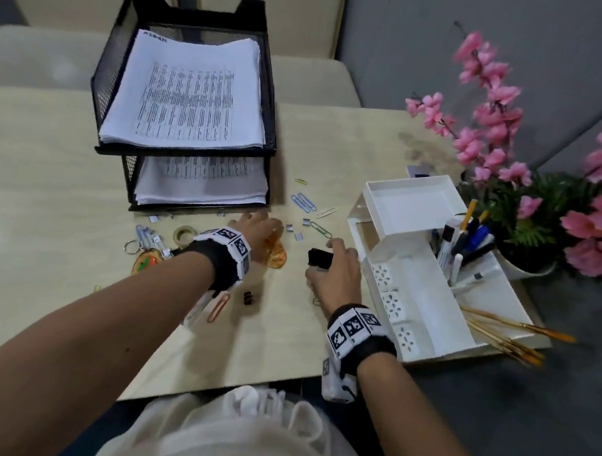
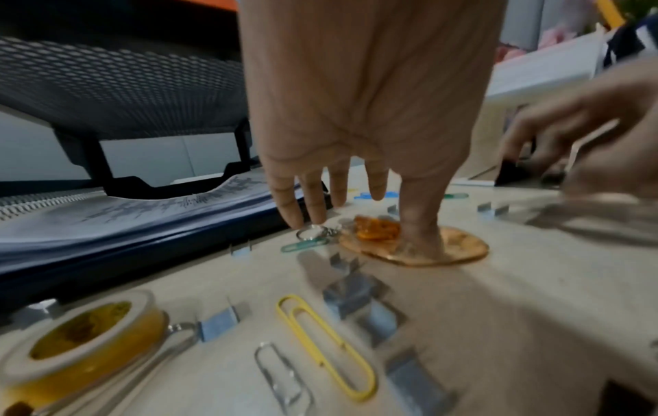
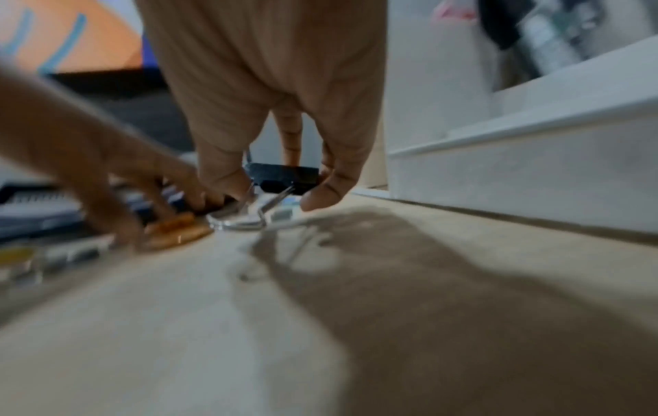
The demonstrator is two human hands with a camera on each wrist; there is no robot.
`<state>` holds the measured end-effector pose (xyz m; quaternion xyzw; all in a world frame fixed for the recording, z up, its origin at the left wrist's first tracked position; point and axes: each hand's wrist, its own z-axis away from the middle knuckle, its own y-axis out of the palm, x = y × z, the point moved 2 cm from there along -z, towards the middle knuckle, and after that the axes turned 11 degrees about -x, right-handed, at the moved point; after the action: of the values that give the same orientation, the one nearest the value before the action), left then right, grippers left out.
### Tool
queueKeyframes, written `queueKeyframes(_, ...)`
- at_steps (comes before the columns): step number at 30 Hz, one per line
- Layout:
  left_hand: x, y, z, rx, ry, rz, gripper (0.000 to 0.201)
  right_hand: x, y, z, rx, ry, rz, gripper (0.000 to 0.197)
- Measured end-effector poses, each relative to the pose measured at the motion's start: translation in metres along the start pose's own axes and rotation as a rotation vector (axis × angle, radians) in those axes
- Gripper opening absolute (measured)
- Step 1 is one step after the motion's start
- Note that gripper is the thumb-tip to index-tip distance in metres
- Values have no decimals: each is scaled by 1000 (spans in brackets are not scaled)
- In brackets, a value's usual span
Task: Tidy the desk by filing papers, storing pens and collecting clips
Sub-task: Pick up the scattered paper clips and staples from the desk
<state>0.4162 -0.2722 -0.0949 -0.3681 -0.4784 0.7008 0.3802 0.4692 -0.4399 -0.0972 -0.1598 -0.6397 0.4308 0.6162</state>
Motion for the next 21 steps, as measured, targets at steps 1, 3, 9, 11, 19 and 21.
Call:
queueKeyframes(1, 0, 3, -2, 8, 2, -21, 66, 0, -10, 3, -49, 38, -122, 42)
queueKeyframes(3, -1, 8, -5, 2, -1, -54, 67, -4, -35, 8, -201, 89, -283, 37)
queueKeyframes(9, -13, 4, -12, -4, 48, -95, 46, -38, -99, -18, -314, 247, 39, 29)
queueKeyframes(11, -22, -2, -13, -34, 110, 27, 36, -46, -103, -25, -252, 331, 129, 27)
queueKeyframes(19, -74, -34, 3, -154, 58, 903, 8, -34, -110, -21, -286, 309, 225, 33)
queueKeyframes(21, -88, -42, 7, -90, 43, 1114, 8, -23, -114, -14, -378, 201, 198, 31)
